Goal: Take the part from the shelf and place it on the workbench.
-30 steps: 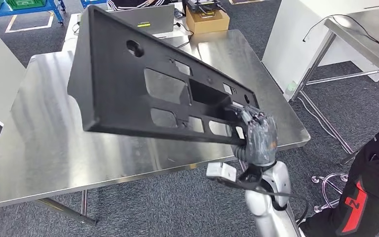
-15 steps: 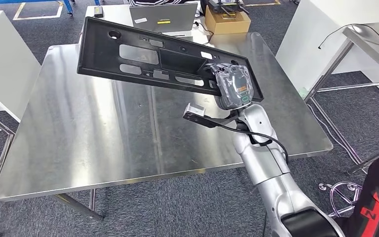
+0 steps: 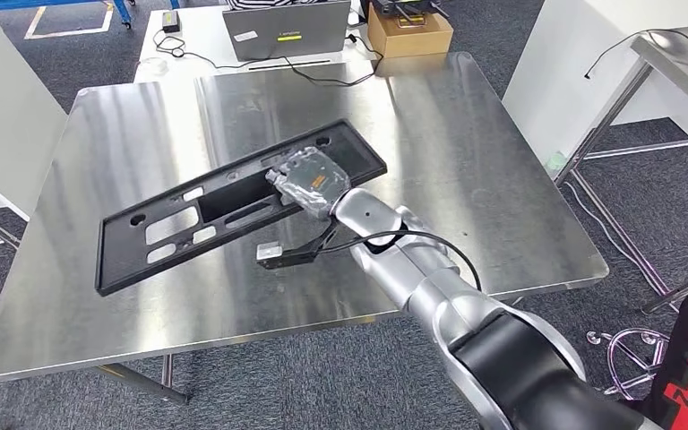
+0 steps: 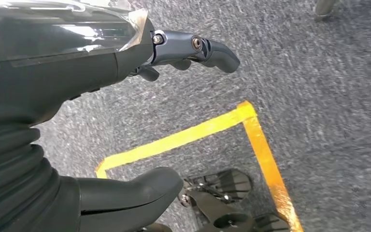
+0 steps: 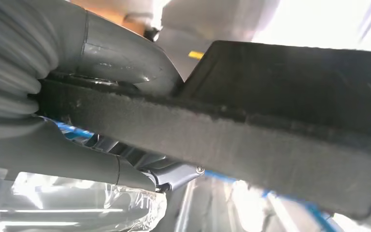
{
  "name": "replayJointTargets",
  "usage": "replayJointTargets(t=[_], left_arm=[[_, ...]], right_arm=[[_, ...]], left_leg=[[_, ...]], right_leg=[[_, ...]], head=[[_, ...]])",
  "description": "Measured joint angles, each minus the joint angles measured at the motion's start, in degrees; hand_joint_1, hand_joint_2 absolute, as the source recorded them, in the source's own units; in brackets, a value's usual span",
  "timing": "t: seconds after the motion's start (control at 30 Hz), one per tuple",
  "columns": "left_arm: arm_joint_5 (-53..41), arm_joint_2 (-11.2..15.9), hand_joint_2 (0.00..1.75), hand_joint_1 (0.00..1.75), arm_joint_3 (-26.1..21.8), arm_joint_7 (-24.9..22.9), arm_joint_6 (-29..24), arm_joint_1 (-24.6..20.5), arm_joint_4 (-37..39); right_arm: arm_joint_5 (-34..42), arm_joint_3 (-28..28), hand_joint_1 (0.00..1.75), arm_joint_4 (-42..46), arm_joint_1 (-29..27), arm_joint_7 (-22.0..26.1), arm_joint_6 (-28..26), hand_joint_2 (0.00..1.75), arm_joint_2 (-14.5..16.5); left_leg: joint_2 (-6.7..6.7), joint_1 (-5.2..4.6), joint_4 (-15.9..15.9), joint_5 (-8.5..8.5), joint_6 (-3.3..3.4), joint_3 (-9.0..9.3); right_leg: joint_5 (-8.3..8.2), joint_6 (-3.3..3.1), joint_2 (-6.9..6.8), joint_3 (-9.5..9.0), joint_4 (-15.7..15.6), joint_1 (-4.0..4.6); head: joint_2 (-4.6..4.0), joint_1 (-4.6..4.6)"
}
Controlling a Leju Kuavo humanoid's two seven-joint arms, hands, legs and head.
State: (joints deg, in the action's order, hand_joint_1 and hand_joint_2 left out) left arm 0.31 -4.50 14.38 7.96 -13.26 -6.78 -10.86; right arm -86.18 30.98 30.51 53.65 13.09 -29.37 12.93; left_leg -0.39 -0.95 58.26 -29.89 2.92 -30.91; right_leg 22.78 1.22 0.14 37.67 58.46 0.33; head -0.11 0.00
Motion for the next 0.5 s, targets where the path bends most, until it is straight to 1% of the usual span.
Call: replayJointTargets(t=[0.03, 0.07, 0.2, 0.33, 0.5], left_arm=[[-0.21, 0.00, 1.75, 0.00, 0.10, -0.22, -0.34, 0.03, 0.00], [-0.41, -0.01, 1.75, 0.00, 0.22, -0.46, -0.83, 0.06, 0.00], [-0.45, -0.06, 0.00, 0.00, 0.44, -0.72, -2.42, 0.33, 0.00], [-0.25, -0.10, 0.00, 0.00, 0.44, -0.77, -2.78, 0.77, 0.00], [-0.24, -0.16, 0.00, 0.00, 0.44, -0.79, -2.82, 0.91, 0.00]], right_arm=[[-0.17, 0.82, 0.00, -0.96, 0.02, -0.27, 0.02, 0.00, 0.49], [-0.21, 1.47, 0.00, -1.78, 0.05, -0.52, 0.04, 0.00, 0.91], [1.39, 2.55, 0.00, -3.69, 0.12, -1.45, 0.20, 0.00, 1.68], [4.36, 2.25, 0.00, -4.49, 0.31, -2.95, 0.10, 0.00, 1.86], [5.10, 1.54, 0.00, -4.62, 1.21, -4.31, 0.04, 0.00, 1.89]], left_leg=[[0.01, 0.01, -0.01, 0.00, -0.01, 0.01], [0.01, 0.03, -0.02, 0.00, -0.03, 0.01], [0.01, 0.06, -0.03, 0.02, -0.07, 0.03], [0.04, 0.03, -0.03, 0.03, -0.08, 0.07], [0.05, -0.02, -0.03, 0.02, -0.08, 0.09]], right_leg=[[0.01, -0.01, 0.00, 0.00, 0.00, 0.03], [0.01, -0.01, 0.00, 0.00, 0.00, 0.04], [0.01, -0.02, 0.00, -0.03, 0.00, 0.05], [0.01, -0.02, 0.01, -0.10, 0.01, 0.05], [0.01, -0.02, 0.01, -0.16, 0.00, 0.05]], head=[[0.00, 0.00], [0.00, 0.00], [0.00, 0.02], [0.00, 0.01], [0.00, 0.01]])
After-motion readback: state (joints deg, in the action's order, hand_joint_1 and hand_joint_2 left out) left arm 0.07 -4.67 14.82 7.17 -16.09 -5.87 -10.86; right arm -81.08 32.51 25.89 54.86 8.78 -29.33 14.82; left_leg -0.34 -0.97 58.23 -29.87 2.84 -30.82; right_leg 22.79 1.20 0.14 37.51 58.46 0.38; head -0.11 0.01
